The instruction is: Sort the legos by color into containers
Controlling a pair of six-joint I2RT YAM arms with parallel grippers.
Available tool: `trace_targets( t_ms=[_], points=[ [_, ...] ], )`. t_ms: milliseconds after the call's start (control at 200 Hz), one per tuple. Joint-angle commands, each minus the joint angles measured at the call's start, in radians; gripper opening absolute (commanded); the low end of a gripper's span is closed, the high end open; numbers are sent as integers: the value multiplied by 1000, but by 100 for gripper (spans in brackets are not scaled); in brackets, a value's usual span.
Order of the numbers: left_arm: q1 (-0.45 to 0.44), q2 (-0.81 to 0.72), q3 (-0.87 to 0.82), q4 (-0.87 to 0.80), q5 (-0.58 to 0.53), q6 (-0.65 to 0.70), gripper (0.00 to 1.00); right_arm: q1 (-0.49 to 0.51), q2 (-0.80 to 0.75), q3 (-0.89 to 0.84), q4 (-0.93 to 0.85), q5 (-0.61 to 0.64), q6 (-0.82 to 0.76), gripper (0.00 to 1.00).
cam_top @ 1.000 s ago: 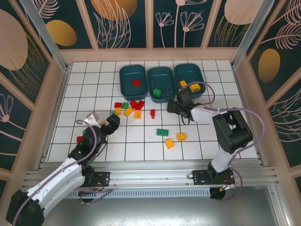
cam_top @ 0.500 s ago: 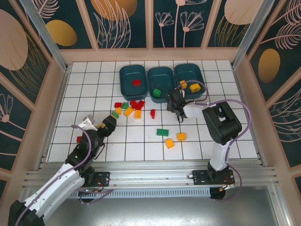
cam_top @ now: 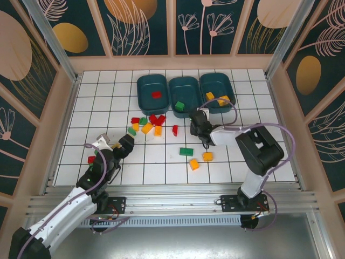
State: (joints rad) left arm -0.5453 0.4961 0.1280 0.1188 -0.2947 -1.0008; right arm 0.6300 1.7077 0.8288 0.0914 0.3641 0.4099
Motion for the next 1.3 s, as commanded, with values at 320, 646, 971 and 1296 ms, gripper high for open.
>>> trace_targets(
  t_ms=[320, 646, 971, 1296],
  points=[
    [0, 183, 70, -41, -65, -64, 98, 149, 134, 393, -39, -67, -87, 42],
    [0, 261, 128, -92, 13, -38, 99, 148, 510, 876, -195, -92, -138, 53],
    [-1, 210, 196, -192, -36, 0, 99, 170, 394, 872, -193, -45, -180, 72],
    [-1, 200, 170, -157, 0, 10, 99, 206, -79, 245, -196, -38, -66, 72]
  ],
)
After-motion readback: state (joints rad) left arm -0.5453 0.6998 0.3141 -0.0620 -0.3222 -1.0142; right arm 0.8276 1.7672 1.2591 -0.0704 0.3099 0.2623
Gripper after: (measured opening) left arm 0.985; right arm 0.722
